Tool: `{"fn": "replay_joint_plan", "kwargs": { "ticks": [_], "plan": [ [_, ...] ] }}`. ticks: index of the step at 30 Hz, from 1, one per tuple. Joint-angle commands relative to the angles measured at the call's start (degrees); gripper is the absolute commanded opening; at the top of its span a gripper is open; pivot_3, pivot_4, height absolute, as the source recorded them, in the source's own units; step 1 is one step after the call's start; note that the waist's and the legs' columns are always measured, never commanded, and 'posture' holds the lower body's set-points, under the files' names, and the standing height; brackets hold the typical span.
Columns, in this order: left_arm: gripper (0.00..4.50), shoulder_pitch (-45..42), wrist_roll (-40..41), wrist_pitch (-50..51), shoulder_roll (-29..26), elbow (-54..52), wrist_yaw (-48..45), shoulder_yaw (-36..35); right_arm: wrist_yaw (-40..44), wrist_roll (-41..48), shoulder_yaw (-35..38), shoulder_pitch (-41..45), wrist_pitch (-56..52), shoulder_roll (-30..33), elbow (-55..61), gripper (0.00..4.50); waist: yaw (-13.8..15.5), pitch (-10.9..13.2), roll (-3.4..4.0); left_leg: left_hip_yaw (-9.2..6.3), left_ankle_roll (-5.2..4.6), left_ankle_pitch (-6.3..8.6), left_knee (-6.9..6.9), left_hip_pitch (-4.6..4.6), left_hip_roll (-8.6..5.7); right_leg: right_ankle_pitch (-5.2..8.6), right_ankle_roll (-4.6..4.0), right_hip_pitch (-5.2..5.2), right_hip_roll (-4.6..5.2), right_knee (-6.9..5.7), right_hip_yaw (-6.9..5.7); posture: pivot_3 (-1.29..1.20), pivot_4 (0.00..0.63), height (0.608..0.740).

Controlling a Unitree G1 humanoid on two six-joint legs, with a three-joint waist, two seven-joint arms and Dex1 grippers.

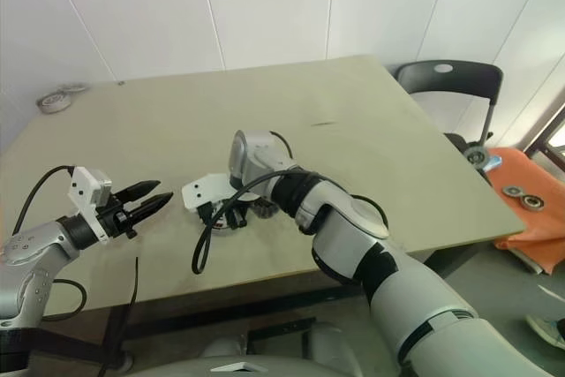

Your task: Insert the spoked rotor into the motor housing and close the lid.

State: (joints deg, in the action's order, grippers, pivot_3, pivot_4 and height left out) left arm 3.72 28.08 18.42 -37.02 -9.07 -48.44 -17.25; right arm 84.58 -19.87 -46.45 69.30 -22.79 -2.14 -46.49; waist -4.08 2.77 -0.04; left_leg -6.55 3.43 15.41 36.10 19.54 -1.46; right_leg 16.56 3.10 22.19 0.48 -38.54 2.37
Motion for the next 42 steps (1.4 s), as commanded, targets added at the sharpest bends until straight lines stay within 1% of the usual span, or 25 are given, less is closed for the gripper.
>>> {"fn": "replay_joint_plan", "kwargs": {
  "ticks": [1, 5, 11, 13, 17, 20, 24, 26, 28, 31, 33, 37, 40, 42],
  "plan": [
    [2.26, -0.78, 0.90, -0.70, -0.66, -1.70, 0.05, -1.74, -3.16, -1.28, 1.55, 2.07, 1.45, -0.20, -0.47, 0.79, 0.03, 0.02, 0.03, 0.00, 0.00, 0.00, 0.00, 0.00, 0.00, 0.00, 0.00, 0.00, 0.00, 0.00, 0.00, 0.00, 0.000, 0.740],
    [2.26, -0.93, 0.95, -0.58, -0.88, -1.62, -0.04, -1.81, -3.81, -0.88, 2.22, 2.20, 2.19, -0.32, -0.57, 2.04, 0.07, 0.03, 0.04, 0.01, 0.00, 0.00, -0.02, 0.03, -0.01, 0.00, 0.01, 0.02, 0.02, 0.01, 0.00, 0.00, 0.000, 0.740],
    [2.26, -1.11, 1.01, -0.39, -1.00, -1.60, -0.21, -1.63, -3.36, 0.15, 3.76, 3.30, 0.97, -1.00, -0.55, 2.04, 0.04, 0.01, -0.01, 0.01, 0.01, 0.00, -0.10, 0.17, -0.02, -0.04, -0.03, 0.12, 0.04, 0.12, 0.00, 0.00, 0.000, 0.740],
    [2.26, -1.14, 1.07, -0.33, -1.08, -1.59, -0.35, -1.60, -2.65, 1.86, 5.95, 4.70, 0.16, -1.23, 0.98, 2.04, 0.06, 0.00, -0.01, 0.01, 0.01, 0.00, -0.10, 0.29, -0.02, -0.13, -0.17, 0.24, 0.04, 0.12, 0.00, 0.00, 0.000, 0.740],
    [2.26, -0.90, 1.38, -0.22, -1.21, -1.76, -0.62, -1.87, -2.39, 4.37, 9.46, 5.81, 1.30, -0.52, 5.10, 2.04, 0.09, -0.02, -0.04, -0.01, 0.01, 0.00, -0.06, 0.75, -0.02, -0.15, -0.18, 0.66, 0.04, 0.12, -0.01, 0.00, 0.000, 0.740],
    [2.26, -1.24, 1.57, -0.06, -1.51, -1.47, -0.90, -2.12, -6.51, 5.53, 13.32, 7.25, 6.36, 1.00, 6.93, 2.04, 0.11, -0.02, -0.04, -0.01, 0.02, 0.01, -0.12, 0.92, -0.03, -0.15, -0.17, 0.80, 0.08, 0.21, -0.01, 0.00, 0.000, 0.740],
    [2.26, -1.03, 1.73, 0.08, -1.71, -1.85, -1.05, -2.27, -13.85, 5.76, 17.48, 9.06, 11.45, 3.47, 3.77, 2.04, 0.24, -0.01, -0.04, 0.00, 0.03, 0.01, -0.12, 0.97, -0.07, -0.15, -0.17, 0.80, 0.14, 0.27, -0.01, 0.00, 0.000, 0.740],
    [2.26, -0.93, 1.86, 0.15, -1.75, -2.17, -1.04, -2.28, -16.24, 5.93, 19.09, 7.95, 13.75, 5.90, 4.23, 2.04, 0.25, -0.02, -0.05, 0.00, 0.03, 0.01, -0.11, 0.94, -0.08, -0.15, -0.18, 0.76, 0.14, 0.28, -0.01, 0.00, 0.000, 0.740],
    [2.26, -0.89, 1.99, 0.16, -1.79, -2.33, -1.02, -2.27, -16.66, 7.26, 20.94, 5.58, 14.46, 8.34, 7.16, 2.04, 0.27, -0.04, -0.08, 0.00, 0.03, 0.01, -0.10, 0.93, -0.08, -0.15, -0.18, 0.72, 0.14, 0.32, -0.01, 0.00, 0.000, 0.740],
    [2.26, -0.73, 2.11, 0.06, -1.94, -2.21, -1.26, -2.35, -15.24, 9.19, 22.80, 0.81, 16.91, 12.94, 12.22, 2.04, 0.19, -0.04, -0.08, 0.02, 0.02, 0.01, -0.11, 0.92, -0.08, -0.16, -0.17, 0.65, 0.15, 0.39, -0.01, 0.00, 0.000, 0.740],
    [2.26, -0.94, 2.05, -0.02, -2.08, -1.63, -1.52, -2.33, -13.88, 9.73, 22.97, -1.67, 16.30, 15.54, 14.62, 2.04, 0.17, -0.03, -0.06, 0.03, 0.01, 0.01, -0.12, 0.93, -0.08, -0.16, -0.16, 0.66, 0.15, 0.40, 0.00, 0.00, 0.000, 0.740],
    [2.26, -2.12, 1.78, 0.07, -2.36, -0.58, -1.90, -1.97, -14.36, 11.30, 24.53, -4.09, 12.44, 17.63, 16.28, 2.04, 0.06, 0.01, 0.00, 0.05, 0.01, 0.01, -0.14, 0.88, -0.04, -0.17, -0.17, 0.69, 0.09, 0.33, 0.01, 0.00, 0.000, 0.740],
    [2.26, -2.82, 1.69, 0.18, -2.39, -0.21, -2.05, -1.80, -17.61, 11.77, 26.62, -5.92, 11.83, 18.75, 15.37, 2.04, 0.17, 0.00, -0.01, 0.02, 0.00, 0.01, -0.13, 0.84, 0.00, -0.17, -0.17, 0.67, 0.06, 0.29, -0.01, 0.00, 0.000, 0.740],
    [2.26, -2.73, 1.65, 0.05, -2.38, -0.10, -2.29, -1.91, -21.19, 12.34, 28.91, -7.05, 12.34, 19.43, 13.64, 2.04, 0.20, 0.00, -0.02, 0.03, 0.00, 0.01, -0.10, 0.84, -0.03, -0.17, -0.17, 0.62, 0.08, 0.30, -0.01, 0.00, 0.000, 0.740]
  ]
}}
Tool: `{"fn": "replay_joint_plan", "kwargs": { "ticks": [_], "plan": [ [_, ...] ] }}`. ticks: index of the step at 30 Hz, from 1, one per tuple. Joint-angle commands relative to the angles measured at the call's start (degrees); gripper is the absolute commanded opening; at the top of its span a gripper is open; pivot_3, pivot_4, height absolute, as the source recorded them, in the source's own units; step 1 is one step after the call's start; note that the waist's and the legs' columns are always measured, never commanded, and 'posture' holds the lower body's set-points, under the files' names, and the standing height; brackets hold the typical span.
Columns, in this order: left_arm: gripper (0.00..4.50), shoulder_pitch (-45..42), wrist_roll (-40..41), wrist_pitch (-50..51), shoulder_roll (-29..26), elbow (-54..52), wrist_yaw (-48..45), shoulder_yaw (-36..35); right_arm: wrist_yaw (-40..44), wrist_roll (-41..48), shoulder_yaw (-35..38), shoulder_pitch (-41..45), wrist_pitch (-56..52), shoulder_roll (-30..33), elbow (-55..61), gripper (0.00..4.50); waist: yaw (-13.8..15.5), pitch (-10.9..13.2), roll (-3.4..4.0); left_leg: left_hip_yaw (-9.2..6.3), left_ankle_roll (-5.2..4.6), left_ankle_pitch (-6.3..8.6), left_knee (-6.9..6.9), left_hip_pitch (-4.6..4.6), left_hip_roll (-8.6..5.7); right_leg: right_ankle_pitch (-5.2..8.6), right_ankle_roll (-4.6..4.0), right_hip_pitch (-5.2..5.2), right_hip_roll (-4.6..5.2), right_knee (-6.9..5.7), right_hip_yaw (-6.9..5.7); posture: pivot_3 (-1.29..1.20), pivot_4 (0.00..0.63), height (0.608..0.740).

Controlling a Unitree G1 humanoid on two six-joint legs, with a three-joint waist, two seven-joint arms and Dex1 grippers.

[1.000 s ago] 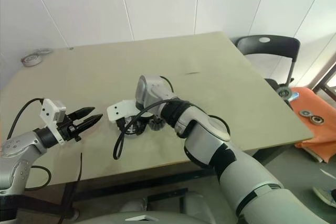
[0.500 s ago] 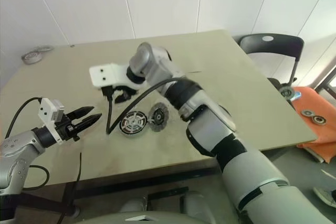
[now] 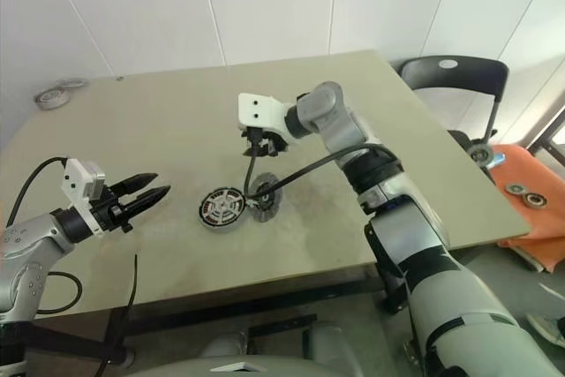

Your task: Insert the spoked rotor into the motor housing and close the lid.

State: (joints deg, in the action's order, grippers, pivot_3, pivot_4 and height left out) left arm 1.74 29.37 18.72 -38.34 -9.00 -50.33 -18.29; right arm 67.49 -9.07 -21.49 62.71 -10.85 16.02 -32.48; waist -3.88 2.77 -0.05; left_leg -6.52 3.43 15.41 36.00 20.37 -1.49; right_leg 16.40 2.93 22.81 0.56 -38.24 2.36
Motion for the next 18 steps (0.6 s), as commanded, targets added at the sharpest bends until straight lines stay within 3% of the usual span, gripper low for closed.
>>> {"fn": "replay_joint_plan", "kwargs": {
  "ticks": [1, 7, 12, 15, 18],
  "plan": [
    [2.26, -0.60, 0.39, -0.31, -1.08, -0.14, -0.57, -1.02, -5.11, 2.09, 5.00, -1.17, 0.50, 1.94, -0.96, 2.04, 0.05, 0.00, -0.01, 0.01, 0.00, 0.00, 0.02, 0.01, -0.02, 0.00, 0.00, -0.02, 0.02, 0.02, 0.00, 0.00, 0.000, 0.740],
    [2.26, -0.09, 0.06, -1.09, -0.60, 0.08, -0.13, -1.78, -10.11, 4.84, 10.35, -10.00, 3.75, 6.26, -1.62, 2.04, 0.79, -0.03, -0.05, 0.05, 0.00, 0.00, 0.00, 0.03, -0.07, 0.00, 0.01, -0.06, 0.07, 0.15, 0.02, 0.00, 0.000, 0.740],
    [2.26, 1.13, 0.32, -1.06, 0.80, -2.50, 2.06, -1.85, -11.09, 10.08, 15.25, -17.26, -3.33, 7.86, 5.81, 2.04, 1.06, 0.01, 0.00, 0.11, -0.01, 0.00, 0.01, -0.01, -0.01, -0.01, 0.01, -0.05, 0.00, 0.07, 0.07, 0.00, 0.000, 0.740],
    [2.26, 2.61, 1.25, -0.34, 1.23, -5.01, 2.47, -1.84, -11.90, 12.66, 17.85, -21.99, -8.13, 9.62, 9.90, 1.39, 1.40, 0.00, 0.00, 0.13, -0.01, 0.00, 0.00, -0.01, 0.00, -0.01, 0.02, -0.05, 0.00, 0.08, 0.07, 0.00, 0.000, 0.740],
    [2.26, 3.34, 2.08, 0.80, 1.11, -6.86, 2.36, -1.69, -9.02, 15.50, 17.37, -29.23, -13.02, 11.78, 18.86, 0.36, 1.87, -0.02, -0.04, 0.11, -0.01, 0.00, 0.05, 0.00, -0.01, 0.00, 0.02, -0.10, 0.01, 0.10, 0.06, 0.00, 0.000, 0.740]
  ]
}}
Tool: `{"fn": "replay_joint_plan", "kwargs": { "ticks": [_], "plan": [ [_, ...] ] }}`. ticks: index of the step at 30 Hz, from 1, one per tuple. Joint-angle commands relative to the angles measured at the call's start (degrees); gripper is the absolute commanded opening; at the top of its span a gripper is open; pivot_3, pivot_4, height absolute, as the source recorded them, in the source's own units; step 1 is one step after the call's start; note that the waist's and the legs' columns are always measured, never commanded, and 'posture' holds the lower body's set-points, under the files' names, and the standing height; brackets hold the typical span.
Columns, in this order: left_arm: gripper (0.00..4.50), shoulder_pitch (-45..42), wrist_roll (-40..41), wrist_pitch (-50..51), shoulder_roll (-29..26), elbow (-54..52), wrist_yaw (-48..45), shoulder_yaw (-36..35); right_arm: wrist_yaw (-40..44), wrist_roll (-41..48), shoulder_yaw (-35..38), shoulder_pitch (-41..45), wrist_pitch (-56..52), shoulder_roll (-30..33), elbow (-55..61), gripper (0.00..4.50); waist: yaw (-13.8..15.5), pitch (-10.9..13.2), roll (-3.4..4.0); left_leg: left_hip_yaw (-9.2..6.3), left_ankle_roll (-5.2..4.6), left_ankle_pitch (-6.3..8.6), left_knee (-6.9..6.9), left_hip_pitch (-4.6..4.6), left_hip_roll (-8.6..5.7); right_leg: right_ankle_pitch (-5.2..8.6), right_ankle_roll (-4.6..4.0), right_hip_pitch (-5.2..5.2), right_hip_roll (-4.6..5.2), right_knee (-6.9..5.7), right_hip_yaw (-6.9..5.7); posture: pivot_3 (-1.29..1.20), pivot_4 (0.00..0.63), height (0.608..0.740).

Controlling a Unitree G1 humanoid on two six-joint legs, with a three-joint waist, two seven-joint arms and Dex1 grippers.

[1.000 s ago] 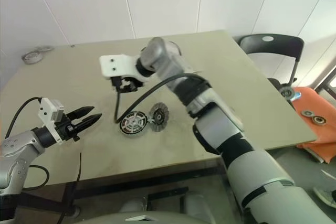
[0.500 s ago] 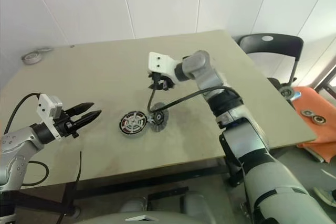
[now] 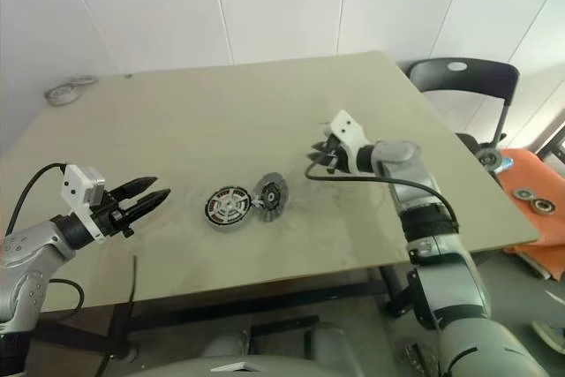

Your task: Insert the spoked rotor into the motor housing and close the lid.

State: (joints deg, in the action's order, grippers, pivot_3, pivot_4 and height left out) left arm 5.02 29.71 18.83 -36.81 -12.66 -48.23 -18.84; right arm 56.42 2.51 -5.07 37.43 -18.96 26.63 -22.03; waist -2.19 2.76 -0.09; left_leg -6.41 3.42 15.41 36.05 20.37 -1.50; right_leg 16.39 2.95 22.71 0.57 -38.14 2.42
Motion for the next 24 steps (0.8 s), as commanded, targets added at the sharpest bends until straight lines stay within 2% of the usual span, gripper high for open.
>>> {"fn": "replay_joint_plan", "kwargs": {
  "ticks": [1, 4, 8, 17, 24],
  "plan": [
    [2.26, 0.18, 2.03, 1.12, -0.61, -3.83, 0.01, -0.97, 2.91, 5.36, 1.01, -5.67, -7.43, 1.79, 10.65, 0.02, 0.22, 0.00, 0.00, 0.00, -0.01, 0.01, -0.01, -0.05, 0.00, 0.00, 0.00, -0.06, 0.00, 0.04, -0.02, 0.00, 0.000, 0.740],
    [2.26, 0.22, 3.08, 2.37, -1.13, -5.04, -0.57, -0.82, 4.10, 8.58, 1.24, -7.85, -15.05, 3.10, 13.21, 0.02, -0.02, 0.05, 0.06, 0.03, -0.02, 0.00, 0.07, -0.07, 0.00, 0.01, -0.01, -0.09, -0.02, 0.02, 0.00, 0.00, 0.000, 0.740],
    [2.26, -0.02, 3.62, 3.38, -1.90, -5.34, -1.50, -0.25, 5.65, 9.66, -0.98, -9.39, -18.91, 4.22, 13.89, 0.02, -0.26, 0.06, 0.05, 0.14, -0.02, 0.00, 0.11, -0.33, 0.00, 0.05, 0.02, -0.33, -0.03, 0.03, 0.05, 0.00, 0.000, 0.740],
    [2.26, 1.14, 4.38, 5.63, -4.87, -4.61, -6.43, 1.10, -1.64, 4.29, -4.68, -0.85, -10.42, -3.50, -2.70, 0.02, -0.41, 0.08, 0.04, 0.22, -0.02, 0.00, 0.06, -0.37, 0.03, 0.11, 0.17, -0.33, -0.07, 0.03, 0.08, 0.00, 0.000, 0.740],
    [2.26, 4.06, 5.33, 6.72, -5.87, -6.98, -8.45, 0.90, -2.50, 2.60, -5.94, 3.90, -6.35, -6.27, -11.29, 0.02, -0.09, 0.08, 0.03, 0.16, -0.02, 0.00, 0.05, -0.19, -0.01, 0.00, 0.02, -0.22, -0.02, 0.11, 0.07, 0.00, 0.000, 0.740]
  ]
}}
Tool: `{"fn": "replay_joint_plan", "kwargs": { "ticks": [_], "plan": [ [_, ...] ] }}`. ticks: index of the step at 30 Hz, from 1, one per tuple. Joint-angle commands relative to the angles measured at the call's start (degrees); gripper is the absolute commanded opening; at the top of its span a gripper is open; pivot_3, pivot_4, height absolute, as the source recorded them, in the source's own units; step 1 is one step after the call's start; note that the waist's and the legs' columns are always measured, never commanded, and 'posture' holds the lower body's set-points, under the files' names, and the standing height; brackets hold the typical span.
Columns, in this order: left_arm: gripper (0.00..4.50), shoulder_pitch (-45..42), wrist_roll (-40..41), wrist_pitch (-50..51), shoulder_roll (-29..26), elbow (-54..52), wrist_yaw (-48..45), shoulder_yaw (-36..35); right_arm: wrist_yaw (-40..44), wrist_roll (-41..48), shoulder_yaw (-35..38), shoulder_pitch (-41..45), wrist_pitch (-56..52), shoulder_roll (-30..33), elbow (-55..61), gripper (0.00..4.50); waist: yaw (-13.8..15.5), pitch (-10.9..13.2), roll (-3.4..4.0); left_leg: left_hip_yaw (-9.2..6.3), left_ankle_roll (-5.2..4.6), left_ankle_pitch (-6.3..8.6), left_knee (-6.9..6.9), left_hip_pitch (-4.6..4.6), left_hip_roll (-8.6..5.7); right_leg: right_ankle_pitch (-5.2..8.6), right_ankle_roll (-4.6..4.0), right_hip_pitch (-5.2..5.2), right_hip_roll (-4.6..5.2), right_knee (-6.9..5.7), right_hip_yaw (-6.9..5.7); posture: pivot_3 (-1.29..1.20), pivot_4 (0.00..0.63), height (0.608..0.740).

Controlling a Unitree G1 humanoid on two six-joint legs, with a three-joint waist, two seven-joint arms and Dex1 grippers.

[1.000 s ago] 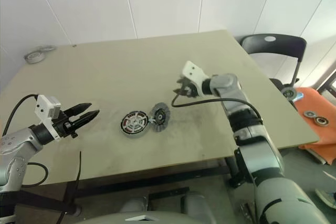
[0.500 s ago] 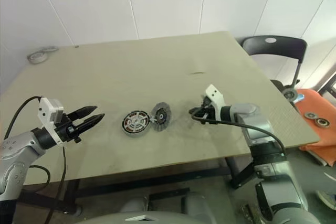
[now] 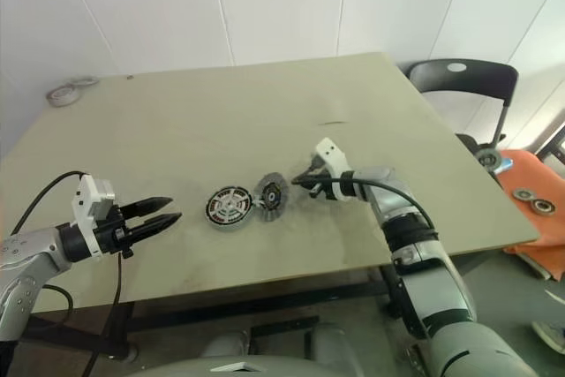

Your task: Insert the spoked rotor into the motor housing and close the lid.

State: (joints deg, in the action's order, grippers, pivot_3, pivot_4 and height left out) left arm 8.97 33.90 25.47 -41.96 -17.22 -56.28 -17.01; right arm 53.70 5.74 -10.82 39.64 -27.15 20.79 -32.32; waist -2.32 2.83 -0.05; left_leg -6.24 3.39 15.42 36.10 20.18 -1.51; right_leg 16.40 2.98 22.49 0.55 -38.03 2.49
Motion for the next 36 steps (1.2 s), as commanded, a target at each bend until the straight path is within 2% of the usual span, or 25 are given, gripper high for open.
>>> {"fn": "replay_joint_plan", "kwargs": {
  "ticks": [1, 8, 12, 18, 36],
  "plan": [
    [2.26, 0.53, 1.18, 0.14, -0.68, -2.78, -0.35, -0.92, 0.60, -1.12, -0.86, 1.70, 2.14, -0.36, -1.31, 0.02, 0.02, 0.00, 0.00, -0.02, 0.00, 0.00, 0.00, 0.02, 0.00, 0.00, 0.00, 0.01, 0.01, 0.01, -0.01, 0.00, 0.000, 0.740],
    [2.26, 0.49, 0.99, -0.22, -0.64, -1.96, -0.02, -1.20, 8.89, -2.99, -5.02, 0.07, 2.88, 4.25, 0.40, 0.02, -0.12, 0.01, 0.02, -0.01, 0.00, 0.00, 0.00, -0.03, 0.02, 0.00, 0.00, 0.00, -0.02, -0.02, 0.00, 0.00, 0.000, 0.740],
    [2.26, -0.16, 0.76, -0.40, -0.58, -1.48, 0.16, -1.01, 13.51, -1.64, -4.69, 0.16, 3.00, 6.25, 1.49, 0.02, -0.08, 0.01, 0.02, 0.00, 0.00, 0.00, 0.03, -0.02, 0.00, 0.01, 0.00, -0.03, 0.00, 0.00, -0.01, 0.00, 0.000, 0.740],
    [2.26, -1.79, 0.04, -0.81, -0.45, 0.20, 0.27, -0.45, 21.32, 7.06, -2.39, 0.50, -9.78, 6.77, 11.99, 0.02, -0.30, 0.04, 0.07, -0.01, 0.00, 0.00, 0.00, -0.06, 0.05, -0.01, 0.02, 0.01, -0.05, -0.05, 0.00, 0.00, 0.000, 0.740],
    [2.26, -3.27, -0.97, -1.67, 0.09, 1.84, 0.82, -0.46, 23.52, 8.81, -5.56, 7.40, -14.95, 3.53, 13.26, 0.02, -0.19, 0.05, 0.08, -0.04, 0.00, 0.00, 0.01, 0.02, 0.02, -0.01, 0.02, 0.07, -0.01, -0.04, -0.02, 0.00, 0.000, 0.740]
  ]
}}
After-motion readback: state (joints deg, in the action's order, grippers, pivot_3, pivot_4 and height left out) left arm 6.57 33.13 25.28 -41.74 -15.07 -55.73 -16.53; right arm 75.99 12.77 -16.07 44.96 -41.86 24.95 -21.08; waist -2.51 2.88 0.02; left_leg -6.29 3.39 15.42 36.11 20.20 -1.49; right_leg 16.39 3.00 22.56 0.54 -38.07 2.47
